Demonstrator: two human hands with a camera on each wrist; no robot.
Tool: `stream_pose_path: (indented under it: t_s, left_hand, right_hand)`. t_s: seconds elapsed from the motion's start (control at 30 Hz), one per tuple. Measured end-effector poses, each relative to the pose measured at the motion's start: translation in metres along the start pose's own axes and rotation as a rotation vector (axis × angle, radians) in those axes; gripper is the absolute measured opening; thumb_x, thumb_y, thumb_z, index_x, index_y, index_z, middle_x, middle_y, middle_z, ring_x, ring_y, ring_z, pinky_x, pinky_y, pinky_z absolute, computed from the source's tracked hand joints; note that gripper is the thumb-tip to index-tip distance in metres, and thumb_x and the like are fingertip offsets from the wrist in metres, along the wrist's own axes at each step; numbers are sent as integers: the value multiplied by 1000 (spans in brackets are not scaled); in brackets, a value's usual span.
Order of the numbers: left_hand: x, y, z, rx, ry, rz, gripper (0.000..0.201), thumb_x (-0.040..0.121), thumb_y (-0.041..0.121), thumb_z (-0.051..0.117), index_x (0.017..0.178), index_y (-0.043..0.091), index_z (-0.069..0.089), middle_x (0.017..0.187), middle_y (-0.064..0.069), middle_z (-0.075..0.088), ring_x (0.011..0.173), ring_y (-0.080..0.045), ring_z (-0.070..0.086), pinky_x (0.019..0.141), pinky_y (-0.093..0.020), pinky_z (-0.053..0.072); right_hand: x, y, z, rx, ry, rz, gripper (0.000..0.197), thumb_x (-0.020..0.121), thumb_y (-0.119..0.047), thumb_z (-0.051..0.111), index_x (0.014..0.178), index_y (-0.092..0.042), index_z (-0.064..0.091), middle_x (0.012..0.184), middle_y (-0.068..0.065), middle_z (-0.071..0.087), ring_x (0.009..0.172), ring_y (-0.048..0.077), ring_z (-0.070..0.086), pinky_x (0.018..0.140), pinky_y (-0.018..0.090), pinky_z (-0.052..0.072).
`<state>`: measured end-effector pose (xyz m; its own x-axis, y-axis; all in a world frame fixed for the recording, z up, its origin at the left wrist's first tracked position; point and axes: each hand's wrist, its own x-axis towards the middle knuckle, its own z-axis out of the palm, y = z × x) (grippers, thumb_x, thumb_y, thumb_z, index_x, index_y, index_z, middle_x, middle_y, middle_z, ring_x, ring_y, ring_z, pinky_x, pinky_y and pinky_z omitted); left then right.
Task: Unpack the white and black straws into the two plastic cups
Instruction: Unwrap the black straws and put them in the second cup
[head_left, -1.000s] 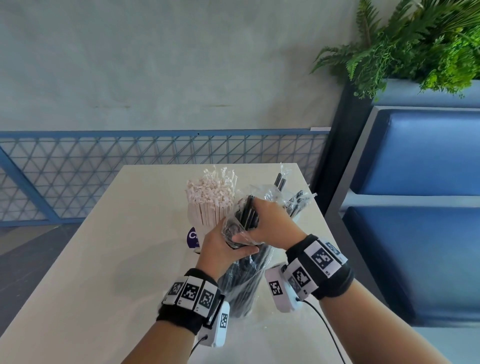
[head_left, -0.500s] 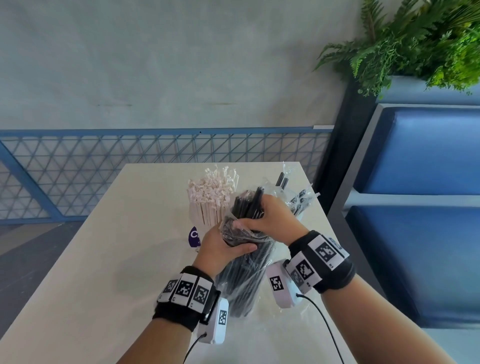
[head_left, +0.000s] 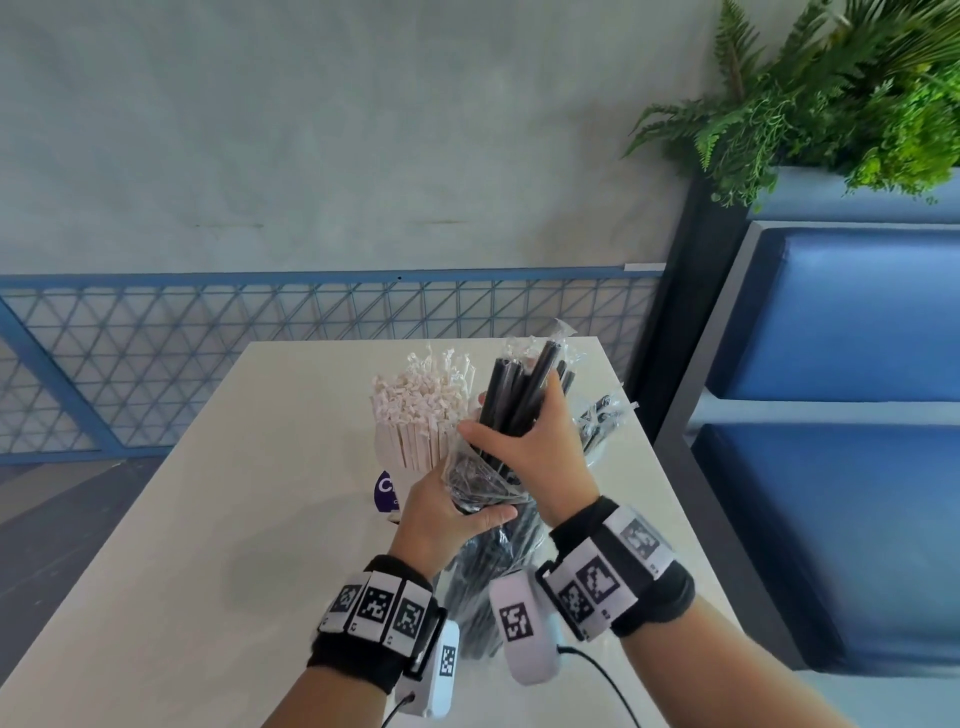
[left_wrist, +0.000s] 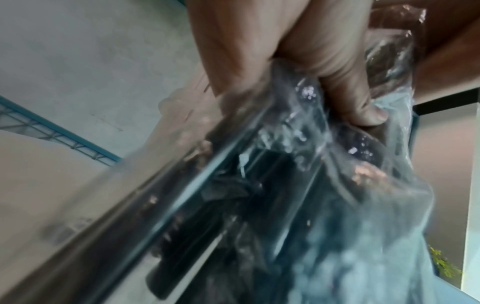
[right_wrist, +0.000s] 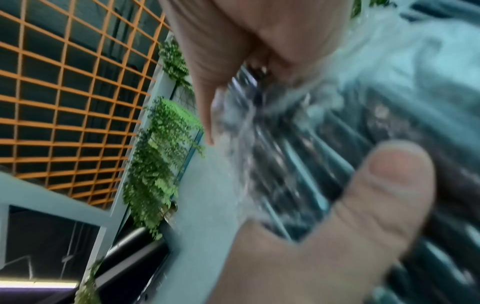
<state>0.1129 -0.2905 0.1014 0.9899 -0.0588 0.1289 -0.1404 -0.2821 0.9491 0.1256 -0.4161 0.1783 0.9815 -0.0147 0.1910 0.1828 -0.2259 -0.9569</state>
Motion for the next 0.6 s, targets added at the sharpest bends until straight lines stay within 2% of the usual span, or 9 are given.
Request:
stream_pose_path:
  t_s: [0.1, 0.17, 0.23, 0.27, 0.33, 0.37, 0.43, 0.53, 0.6]
  left_hand:
    - [-1, 0, -1, -4, -7, 0, 46, 61, 19, 85, 97, 31, 59, 93, 15, 68, 87, 8, 64, 81, -13, 50]
    - [-2, -1, -3, -2, -3, -3, 49, 60, 21, 85, 101, 26, 60, 94, 15, 68, 88, 7, 64, 82, -17, 50]
    - [-2, -1, -3, -23, -5, -8, 55, 60, 21, 85, 108, 20, 60, 97, 14, 68, 93, 2, 64, 86, -22, 51]
    - [-2, -1, -3, -36, -7, -6, 58, 60, 21, 85, 111, 18, 59, 99, 14, 67, 95, 2, 64, 87, -22, 50]
    - [-3, 1, -3, -41, -3, 23, 59, 62, 18, 84, 114, 20, 56, 101, 18, 65, 94, 10, 62, 85, -13, 47]
    - [-3, 1, -3, -43, 2, 38, 59, 63, 16, 83, 114, 21, 55, 101, 21, 64, 93, 14, 60, 83, -7, 45]
    - [-3, 1, -4, -47, 15, 49, 56, 64, 12, 82, 112, 20, 56, 99, 21, 63, 91, 16, 60, 80, -3, 43]
    - [-3, -1, -5, -48, 28, 46, 49, 64, 14, 82, 108, 13, 61, 96, 15, 67, 89, 10, 63, 78, -6, 46]
    - [-3, 1, -5, -44, 43, 51, 48, 64, 15, 82, 108, 13, 61, 94, 15, 68, 88, 9, 64, 78, -8, 47]
  right_hand:
    - [-1, 4, 9, 55, 87, 30, 64, 51, -48, 76, 101, -16, 52, 93, 2, 69, 87, 21, 67, 80, 46, 55]
    - [1, 1, 9, 102, 94, 50, 50, 61, -33, 80, 100, -11, 56, 91, 7, 70, 85, 22, 67, 81, 47, 55]
    - [5, -5, 6, 137, 104, 19, 39, 71, -20, 76, 102, -7, 56, 89, 13, 68, 82, 25, 66, 82, 48, 54]
    - [8, -10, 3, 152, 115, -3, 36, 73, -17, 75, 102, -5, 56, 88, 16, 66, 80, 26, 65, 81, 48, 54]
    - [14, -17, -2, 196, 136, -36, 35, 74, -14, 73, 102, -3, 55, 89, 20, 64, 77, 25, 62, 80, 47, 55]
    - [16, -19, -3, 214, 137, -52, 36, 74, -14, 73, 102, -2, 54, 89, 20, 65, 77, 23, 62, 80, 46, 55]
    - [16, -21, -4, 228, 124, -83, 44, 73, -16, 75, 107, -3, 50, 90, 12, 68, 82, 17, 66, 80, 40, 55]
    - [6, -16, 2, 159, 137, -95, 71, 70, -25, 79, 125, -16, 35, 108, 2, 64, 97, 13, 65, 86, 32, 54]
    - [-5, -6, 12, 120, 193, -94, 78, 69, -25, 79, 129, -21, 29, 119, 0, 56, 104, 13, 61, 88, 29, 52]
